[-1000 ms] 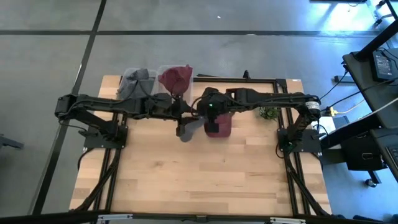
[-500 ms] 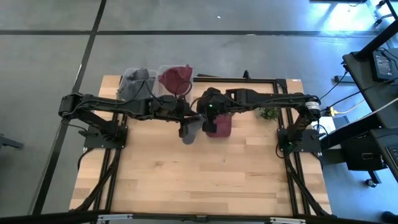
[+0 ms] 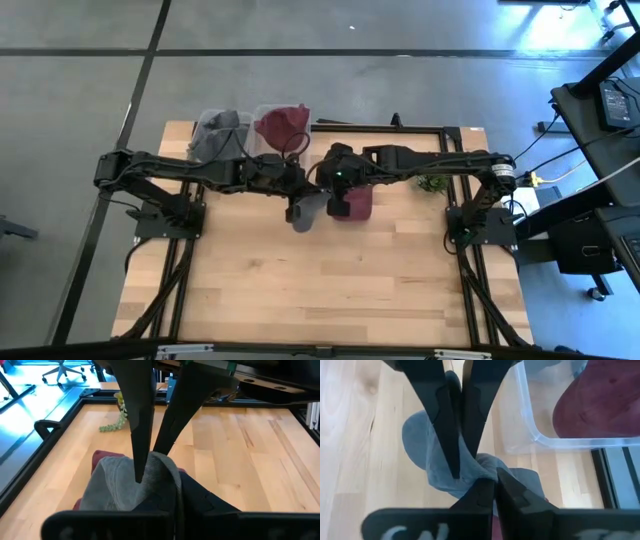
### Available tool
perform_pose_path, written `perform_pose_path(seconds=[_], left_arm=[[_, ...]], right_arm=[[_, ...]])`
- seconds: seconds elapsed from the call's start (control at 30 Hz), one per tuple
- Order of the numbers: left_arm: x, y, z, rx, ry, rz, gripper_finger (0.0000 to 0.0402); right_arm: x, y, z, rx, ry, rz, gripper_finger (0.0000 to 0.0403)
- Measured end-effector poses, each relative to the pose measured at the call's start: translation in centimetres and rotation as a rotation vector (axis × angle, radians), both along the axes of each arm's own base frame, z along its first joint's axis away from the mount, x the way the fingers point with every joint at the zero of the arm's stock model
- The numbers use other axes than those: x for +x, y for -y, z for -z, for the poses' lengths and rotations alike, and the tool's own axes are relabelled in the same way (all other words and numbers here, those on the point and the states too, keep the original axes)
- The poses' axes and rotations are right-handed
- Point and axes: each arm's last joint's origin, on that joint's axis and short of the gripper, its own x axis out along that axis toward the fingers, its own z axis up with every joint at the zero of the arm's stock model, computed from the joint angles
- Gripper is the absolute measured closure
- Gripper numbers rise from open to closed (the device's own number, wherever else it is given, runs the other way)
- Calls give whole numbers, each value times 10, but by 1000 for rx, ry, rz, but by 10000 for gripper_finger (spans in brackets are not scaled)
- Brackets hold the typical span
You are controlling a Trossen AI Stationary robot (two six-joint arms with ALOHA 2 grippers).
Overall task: Pick & Place hat
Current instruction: Put the gray cap into the left transparent bin
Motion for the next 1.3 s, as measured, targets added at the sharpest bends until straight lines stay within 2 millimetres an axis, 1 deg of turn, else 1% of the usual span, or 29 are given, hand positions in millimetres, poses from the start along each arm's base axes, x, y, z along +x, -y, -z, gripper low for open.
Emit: perform_pose_path(seconds=[0.17, 0.27, 0.37, 0.47, 0.57, 0.67, 0.73, 0.83, 0.97, 1.03, 1.17, 1.23, 1.3], left_arm=[[-2, 0, -1, 10, -12, 14, 398], [-7, 1, -4, 2, -14, 34, 398], [-15, 3, -11, -14, -9, 62, 398], [-22, 6, -19, -12, 13, 85, 398], [-28, 10, -24, -17, 19, 121, 398], [-33, 13, -28, -21, 25, 138, 398], [-36, 16, -31, -13, 31, 156, 398], [-40, 23, -36, -10, 51, 233, 398], [-43, 32, -40, -7, 71, 279, 398], [-44, 35, -41, -1, 77, 294, 398], [-44, 43, -42, -2, 95, 364, 398], [-44, 47, -44, -4, 116, 389, 398], [-44, 51, -47, 12, 143, 408, 398]], right_arm=[[0, -1, 0, -39, -15, -55, 390], [-1, -2, 0, -63, -29, -88, 369], [-9, -2, -1, -38, -68, -63, 326], [-20, 0, -1, -12, -143, -22, 268], [-30, 1, -4, -45, -192, 30, 214], [-43, -1, -11, -57, -186, 22, 177], [-54, -3, -13, -65, -158, 3, 160], [-68, -4, -2, -83, -48, -62, 146], [-85, -1, 17, -91, 172, -251, 142], [-90, 3, 26, -123, 298, -281, 142], [-91, 10, 42, -177, 535, -258, 141], [-87, 9, 52, -163, 598, -315, 141], [-84, 6, 62, -126, 597, -416, 141]])
